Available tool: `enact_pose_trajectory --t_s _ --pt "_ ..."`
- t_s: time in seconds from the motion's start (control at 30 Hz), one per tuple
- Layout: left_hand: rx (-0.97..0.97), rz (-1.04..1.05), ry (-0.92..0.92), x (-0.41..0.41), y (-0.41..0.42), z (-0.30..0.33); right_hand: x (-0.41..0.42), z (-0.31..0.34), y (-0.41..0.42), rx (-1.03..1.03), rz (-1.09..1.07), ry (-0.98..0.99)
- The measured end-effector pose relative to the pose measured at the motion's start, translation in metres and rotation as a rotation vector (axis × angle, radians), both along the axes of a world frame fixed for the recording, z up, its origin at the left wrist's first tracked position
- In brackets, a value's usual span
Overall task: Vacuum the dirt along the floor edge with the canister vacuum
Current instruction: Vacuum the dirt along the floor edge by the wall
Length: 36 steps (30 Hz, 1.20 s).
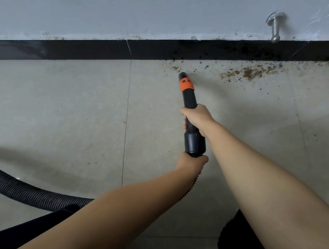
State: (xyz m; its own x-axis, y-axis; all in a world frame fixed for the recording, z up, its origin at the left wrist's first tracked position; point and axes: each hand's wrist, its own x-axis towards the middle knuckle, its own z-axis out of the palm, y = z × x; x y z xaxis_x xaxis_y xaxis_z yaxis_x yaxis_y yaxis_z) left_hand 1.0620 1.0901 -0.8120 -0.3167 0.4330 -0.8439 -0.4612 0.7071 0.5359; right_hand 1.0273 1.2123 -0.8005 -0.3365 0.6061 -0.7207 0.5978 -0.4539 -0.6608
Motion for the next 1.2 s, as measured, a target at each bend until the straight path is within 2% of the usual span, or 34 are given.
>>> enact_pose_trajectory --t_s 0.17,0.37,0.47,0.63,0.97,1.2 --pt "-0.008 -0.008 0.043 -0.013 -0.002 -0.001 -0.012 0.0 -0.002 -0.009 0.008 0.011" --pt "0.03 -0.187 0.036 -0.009 0.024 0.008 0.018 0.002 0.033 -0.001 -0.209 -0.013" --pt "0.043 -0.217 0.017 -0.005 0.037 0.012 0.029 0.004 0.048 -0.009 -0.244 -0.021" --pt "0.065 -0.152 0.015 -0.005 0.04 0.013 0.018 0.009 0.053 -0.032 -0.173 -0.027" --pt "-0.013 0.049 0.065 -0.029 -0.001 0.004 -0.04 0.004 0.0 -0.042 0.123 0.046" --pt "-0.003 0.018 0.073 -0.052 -0.009 0.002 -0.053 0.002 -0.006 -0.042 0.035 0.053"
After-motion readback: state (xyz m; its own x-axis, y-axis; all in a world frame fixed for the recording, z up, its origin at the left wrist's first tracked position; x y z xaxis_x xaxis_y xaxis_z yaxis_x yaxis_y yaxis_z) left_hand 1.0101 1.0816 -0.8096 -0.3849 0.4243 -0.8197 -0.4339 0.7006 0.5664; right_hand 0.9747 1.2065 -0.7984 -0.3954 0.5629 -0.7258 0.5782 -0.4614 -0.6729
